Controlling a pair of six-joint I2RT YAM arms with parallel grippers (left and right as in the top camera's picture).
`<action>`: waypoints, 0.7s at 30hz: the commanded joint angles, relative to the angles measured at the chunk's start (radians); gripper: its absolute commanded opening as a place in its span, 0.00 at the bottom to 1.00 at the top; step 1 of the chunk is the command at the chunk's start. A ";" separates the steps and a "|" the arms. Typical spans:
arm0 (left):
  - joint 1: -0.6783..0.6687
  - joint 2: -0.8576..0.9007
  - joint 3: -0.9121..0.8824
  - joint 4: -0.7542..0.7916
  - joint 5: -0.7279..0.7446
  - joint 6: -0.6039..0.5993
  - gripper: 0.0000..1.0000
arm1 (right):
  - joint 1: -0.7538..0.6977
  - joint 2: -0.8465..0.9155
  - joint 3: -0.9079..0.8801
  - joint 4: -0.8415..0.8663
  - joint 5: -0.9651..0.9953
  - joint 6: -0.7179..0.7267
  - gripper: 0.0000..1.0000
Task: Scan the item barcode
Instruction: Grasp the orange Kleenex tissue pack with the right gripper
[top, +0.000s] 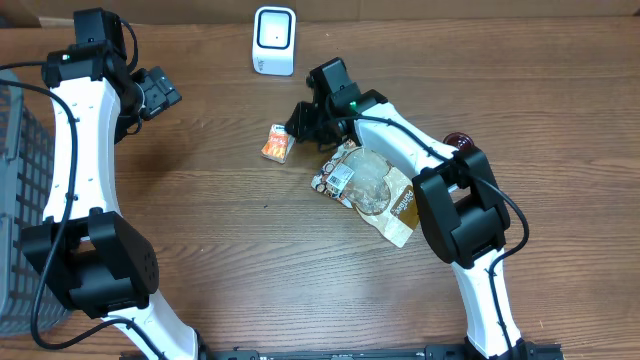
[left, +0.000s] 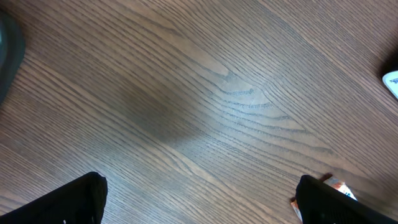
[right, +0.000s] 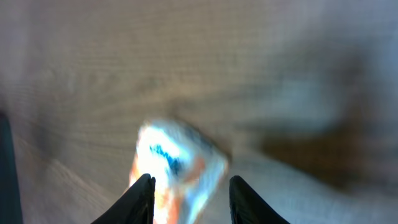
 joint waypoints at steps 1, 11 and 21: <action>-0.002 -0.016 0.016 -0.002 -0.006 0.011 1.00 | 0.004 -0.025 0.008 -0.037 -0.024 0.069 0.36; -0.002 -0.016 0.016 -0.002 -0.006 0.011 1.00 | 0.032 -0.021 0.008 -0.049 -0.042 0.153 0.44; -0.002 -0.016 0.016 -0.002 -0.006 0.011 1.00 | 0.095 0.037 0.005 -0.040 0.017 0.174 0.32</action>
